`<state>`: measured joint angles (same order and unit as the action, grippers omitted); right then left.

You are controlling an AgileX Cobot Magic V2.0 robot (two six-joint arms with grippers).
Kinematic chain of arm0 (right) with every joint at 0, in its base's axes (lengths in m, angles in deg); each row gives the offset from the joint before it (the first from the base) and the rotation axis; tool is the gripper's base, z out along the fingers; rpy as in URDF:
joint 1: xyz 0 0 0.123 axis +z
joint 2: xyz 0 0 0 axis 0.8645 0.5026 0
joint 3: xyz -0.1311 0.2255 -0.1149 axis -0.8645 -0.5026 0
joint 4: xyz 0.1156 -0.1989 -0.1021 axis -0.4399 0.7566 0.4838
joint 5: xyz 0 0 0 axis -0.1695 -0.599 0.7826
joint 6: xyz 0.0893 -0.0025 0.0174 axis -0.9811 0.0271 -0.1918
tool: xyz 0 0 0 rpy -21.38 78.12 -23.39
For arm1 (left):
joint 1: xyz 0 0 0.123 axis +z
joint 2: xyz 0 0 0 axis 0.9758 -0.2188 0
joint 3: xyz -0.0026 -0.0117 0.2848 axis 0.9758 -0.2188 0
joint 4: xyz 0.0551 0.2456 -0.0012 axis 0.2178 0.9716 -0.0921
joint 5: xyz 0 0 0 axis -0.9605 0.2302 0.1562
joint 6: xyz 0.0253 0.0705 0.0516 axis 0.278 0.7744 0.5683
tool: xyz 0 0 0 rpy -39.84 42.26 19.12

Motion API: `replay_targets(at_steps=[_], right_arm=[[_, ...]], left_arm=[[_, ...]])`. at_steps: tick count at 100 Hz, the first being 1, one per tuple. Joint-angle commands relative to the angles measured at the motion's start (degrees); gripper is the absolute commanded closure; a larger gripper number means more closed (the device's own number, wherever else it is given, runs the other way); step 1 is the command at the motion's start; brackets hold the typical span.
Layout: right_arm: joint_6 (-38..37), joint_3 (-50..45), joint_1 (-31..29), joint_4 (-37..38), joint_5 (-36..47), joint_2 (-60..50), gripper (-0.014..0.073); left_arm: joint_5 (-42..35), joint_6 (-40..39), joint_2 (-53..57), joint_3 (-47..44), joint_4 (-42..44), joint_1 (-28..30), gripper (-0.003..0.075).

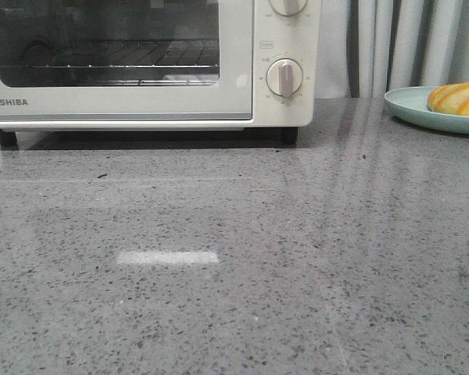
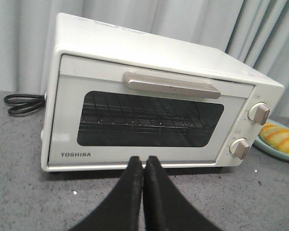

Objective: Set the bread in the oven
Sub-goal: 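Hook the oven door handle with the left gripper and pull it down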

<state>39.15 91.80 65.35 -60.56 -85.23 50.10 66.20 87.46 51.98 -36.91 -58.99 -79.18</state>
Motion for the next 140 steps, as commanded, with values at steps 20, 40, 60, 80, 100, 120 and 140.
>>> replay_targets(at_steps=[20,40,60,80,100,120,140], right_arm=[[0.0,5.8,0.4,0.9,-1.2,8.4,0.0643],[0.0,5.8,2.9,0.9,-1.2,8.7,0.0643],[0.0,5.8,3.5,0.9,-1.1,8.7,0.0643],[0.0,5.8,3.5,0.9,-1.8,8.7,0.0643],[0.0,5.8,3.5,0.9,-2.2,8.7,0.0643],[0.0,5.8,3.5,0.9,-2.2,8.9,0.0643],[0.0,5.8,3.5,0.9,-2.3,8.9,0.0643]], left_arm=[[-7.3,8.3,-14.6,13.6,-1.8,-11.2,0.0741],[-10.1,8.7,-25.4,19.9,-1.9,-17.5,0.0741],[-11.3,8.7,-35.1,25.1,-2.0,-19.2,0.0741],[-15.2,8.7,-40.4,26.8,-2.0,-19.2,0.0741],[-16.3,8.7,-43.3,26.8,-2.0,-19.2,0.0741],[-18.2,8.7,-44.3,26.8,-2.0,-19.2,0.0741],[-16.9,8.7,-44.3,26.2,-1.1,-19.2,0.0742]])
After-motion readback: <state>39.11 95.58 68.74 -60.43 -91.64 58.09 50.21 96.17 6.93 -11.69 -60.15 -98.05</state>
